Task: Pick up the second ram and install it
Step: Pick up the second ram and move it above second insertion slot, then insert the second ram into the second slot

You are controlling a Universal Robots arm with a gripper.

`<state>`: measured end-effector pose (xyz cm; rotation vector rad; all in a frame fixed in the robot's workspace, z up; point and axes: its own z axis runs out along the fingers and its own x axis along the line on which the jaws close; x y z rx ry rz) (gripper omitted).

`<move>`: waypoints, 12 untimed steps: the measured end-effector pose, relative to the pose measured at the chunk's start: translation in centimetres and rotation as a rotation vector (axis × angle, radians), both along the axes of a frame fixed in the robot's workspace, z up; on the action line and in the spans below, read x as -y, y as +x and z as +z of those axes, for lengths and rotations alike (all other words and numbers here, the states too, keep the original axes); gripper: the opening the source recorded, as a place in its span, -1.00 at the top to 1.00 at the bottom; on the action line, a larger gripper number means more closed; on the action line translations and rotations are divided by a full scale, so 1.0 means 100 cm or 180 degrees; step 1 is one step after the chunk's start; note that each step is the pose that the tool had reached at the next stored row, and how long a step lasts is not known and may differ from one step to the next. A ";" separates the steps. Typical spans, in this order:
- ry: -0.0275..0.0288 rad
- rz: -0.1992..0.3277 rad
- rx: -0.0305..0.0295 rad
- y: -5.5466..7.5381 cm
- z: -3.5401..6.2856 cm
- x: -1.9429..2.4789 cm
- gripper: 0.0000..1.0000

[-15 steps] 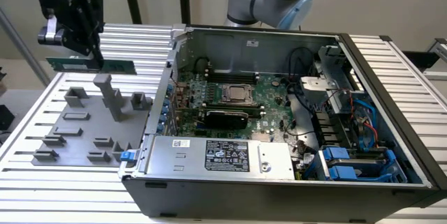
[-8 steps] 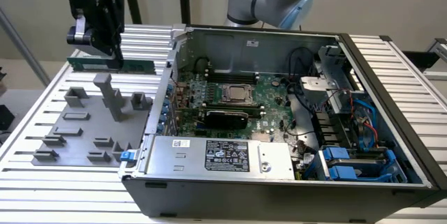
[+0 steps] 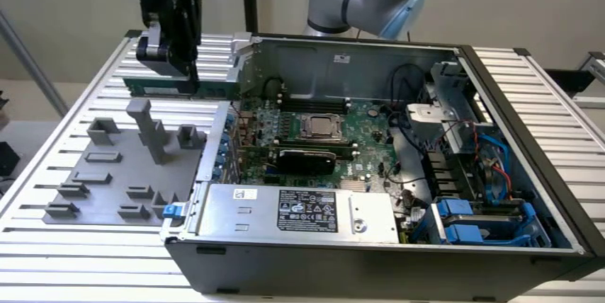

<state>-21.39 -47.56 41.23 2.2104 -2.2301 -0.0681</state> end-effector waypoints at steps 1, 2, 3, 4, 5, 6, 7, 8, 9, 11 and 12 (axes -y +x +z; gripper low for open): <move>0.0000 0.0000 0.0000 0.004 0.0000 -0.0003 1.00; 0.0000 0.0000 0.0000 0.009 0.0000 -0.0007 1.00; 0.0000 0.0000 0.0000 0.014 -0.0001 -0.0012 1.00; 0.0000 0.0000 0.0000 0.018 -0.0003 -0.0018 1.00; 0.0000 0.0000 0.0000 0.023 -0.0005 -0.0024 1.00; 0.0000 0.0000 0.0000 0.027 -0.0007 -0.0030 1.00; 0.0000 0.0000 0.0000 0.032 -0.0010 -0.0038 1.00; 0.0000 0.0000 0.0000 0.037 -0.0014 -0.0047 1.00; 0.0000 0.0000 0.0000 0.041 -0.0018 -0.0057 1.00; 0.0000 0.0000 0.0000 0.050 -0.0034 -0.0081 1.00; 0.0000 0.0000 0.0000 0.055 -0.0046 -0.0096 1.00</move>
